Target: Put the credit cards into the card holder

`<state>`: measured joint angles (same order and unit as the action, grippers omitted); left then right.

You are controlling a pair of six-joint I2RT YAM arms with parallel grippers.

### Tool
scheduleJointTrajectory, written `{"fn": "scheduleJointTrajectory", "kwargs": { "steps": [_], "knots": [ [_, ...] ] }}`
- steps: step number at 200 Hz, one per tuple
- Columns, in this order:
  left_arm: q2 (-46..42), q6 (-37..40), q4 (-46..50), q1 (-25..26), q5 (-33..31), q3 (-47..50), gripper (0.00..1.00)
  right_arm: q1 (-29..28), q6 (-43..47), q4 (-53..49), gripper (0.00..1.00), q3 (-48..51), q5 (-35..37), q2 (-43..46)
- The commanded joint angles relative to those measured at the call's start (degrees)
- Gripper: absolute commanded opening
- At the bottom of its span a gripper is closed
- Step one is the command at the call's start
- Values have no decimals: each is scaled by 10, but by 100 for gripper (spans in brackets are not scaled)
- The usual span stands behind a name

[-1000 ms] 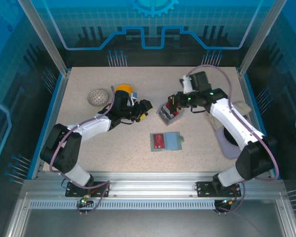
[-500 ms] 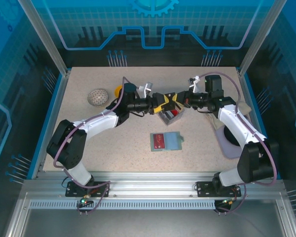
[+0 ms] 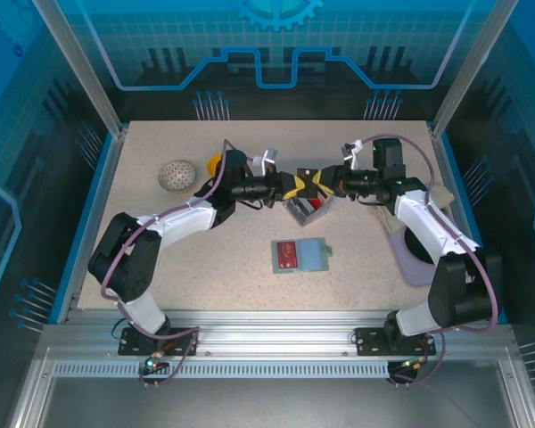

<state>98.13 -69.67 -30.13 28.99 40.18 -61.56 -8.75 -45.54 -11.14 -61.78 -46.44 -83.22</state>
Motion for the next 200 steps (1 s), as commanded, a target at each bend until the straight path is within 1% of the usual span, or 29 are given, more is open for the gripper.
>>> {"fn": "scheduleJointTrajectory", "kwargs": {
  "steps": [1, 18, 36, 64, 85, 132, 139, 153, 170, 188, 200],
  "knots": [
    [23, -70, -82, -8, -6, 17, 0, 8, -12, 14, 20, 12, -28, -1],
    [36, -100, -123, -8, -2, 23, 0, 7, -34, 44, 24, 24, -40, -2],
    [43, -110, -138, -8, 0, 24, 0, 7, -42, 54, 23, 28, -42, -3],
    [42, -103, -129, -9, 8, 25, 0, 11, -40, 56, 11, 25, -44, -5],
    [41, -92, -111, -8, 16, 25, 1, 14, -31, 47, 9, 22, -48, -6],
    [42, -84, -103, -8, 41, 20, 1, 15, -34, 55, 16, 20, -61, -8],
    [42, -83, -103, -8, 43, 18, 1, 14, -36, 57, 16, 19, -63, -9],
    [41, -82, -103, -8, 45, 17, 1, 15, -43, 66, 13, 20, -66, -12],
    [41, -82, -106, -8, 45, 14, 2, 15, -53, 79, 17, 19, -69, -16],
    [42, -81, -107, -8, 50, 9, 2, 14, -65, 94, 17, 20, -75, -22],
    [42, -78, -107, -8, 52, 7, 2, 15, -71, 100, 20, 20, -77, -24]
  ]
}}
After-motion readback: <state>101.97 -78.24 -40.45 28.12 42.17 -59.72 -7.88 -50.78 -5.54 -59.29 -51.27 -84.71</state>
